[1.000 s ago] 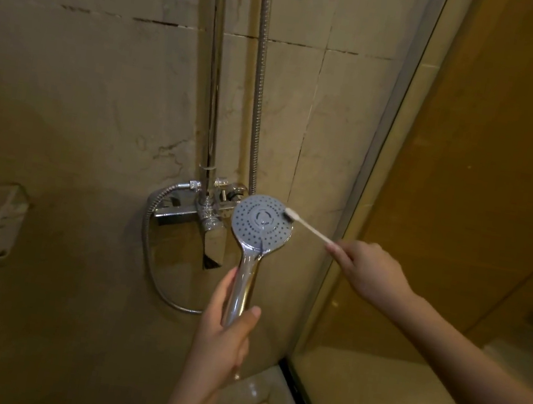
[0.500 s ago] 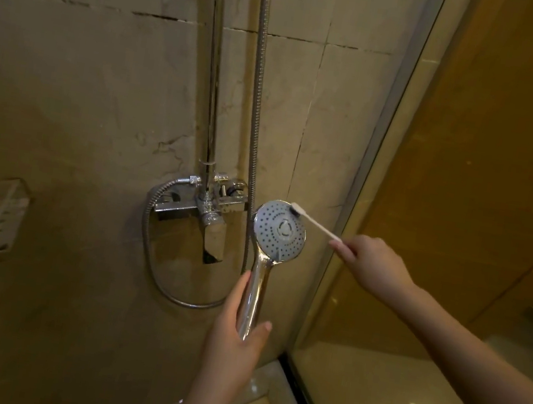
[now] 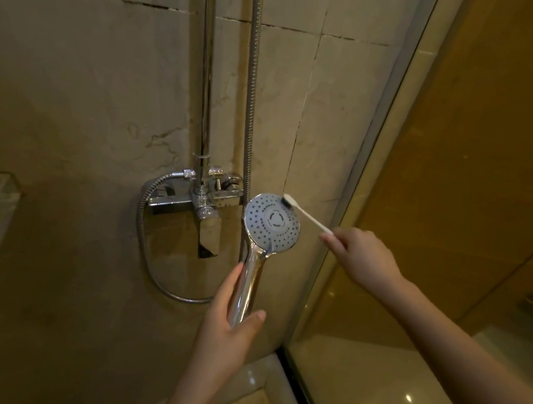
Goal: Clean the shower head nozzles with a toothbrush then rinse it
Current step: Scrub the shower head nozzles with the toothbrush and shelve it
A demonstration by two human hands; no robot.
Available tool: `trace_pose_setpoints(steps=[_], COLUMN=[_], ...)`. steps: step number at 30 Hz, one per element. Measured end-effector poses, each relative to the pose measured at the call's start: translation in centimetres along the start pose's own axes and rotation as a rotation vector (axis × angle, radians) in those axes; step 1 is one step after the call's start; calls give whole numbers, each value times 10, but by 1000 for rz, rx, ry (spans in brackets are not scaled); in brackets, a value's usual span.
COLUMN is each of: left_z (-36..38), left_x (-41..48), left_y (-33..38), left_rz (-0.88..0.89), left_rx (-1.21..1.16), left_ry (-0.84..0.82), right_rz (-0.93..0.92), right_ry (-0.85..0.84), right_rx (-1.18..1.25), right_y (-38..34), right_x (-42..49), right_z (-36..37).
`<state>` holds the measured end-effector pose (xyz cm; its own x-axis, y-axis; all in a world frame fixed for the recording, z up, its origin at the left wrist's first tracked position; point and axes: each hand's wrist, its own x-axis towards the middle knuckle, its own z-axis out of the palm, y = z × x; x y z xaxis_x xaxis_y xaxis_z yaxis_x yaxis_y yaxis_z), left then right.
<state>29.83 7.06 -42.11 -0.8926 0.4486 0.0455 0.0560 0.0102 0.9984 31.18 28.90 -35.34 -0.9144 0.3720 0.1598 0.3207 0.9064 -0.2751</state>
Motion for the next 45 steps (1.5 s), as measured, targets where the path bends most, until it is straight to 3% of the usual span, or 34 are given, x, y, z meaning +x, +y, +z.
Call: trace_pose_setpoints(steps=[4,8,12,16,23,25,33,37,41,45], left_z=[-2,-2,-3,-6,-11,-11,-6,-5,-10,-10], left_x=[-1,3,4,6,6,6,0,1,-1,-1], left_y=[4,5,0,5,13,13,7,6,6,4], left_rz=[-93,-99,-161,-166,-116,-119,-121,-116,-137,-105], left_rx=[-88,-97,-145,-254,-377,-391,-335,-316,-300,-244], left_ry=[7,-5,35,-16,11,17,-45,-52,-37,-9], right_rz=[-110,0,-72,50,-89,-130,-167,-85,-107,-62], right_ry=[-44,-7,-115,-74,30,-20,-149,-59,-153,-73], right_rx=[-79,9,-31,231,300,212,117,235,183,299], right_y=[-12,-2,-4,6,6,2,-4,1,-3,2], right_x=[-8,-1,-19,-12,-23,-25,-23,-17,-27,-20], right_z=[13,4,22,11,-9,-12,-2,3,18,11])
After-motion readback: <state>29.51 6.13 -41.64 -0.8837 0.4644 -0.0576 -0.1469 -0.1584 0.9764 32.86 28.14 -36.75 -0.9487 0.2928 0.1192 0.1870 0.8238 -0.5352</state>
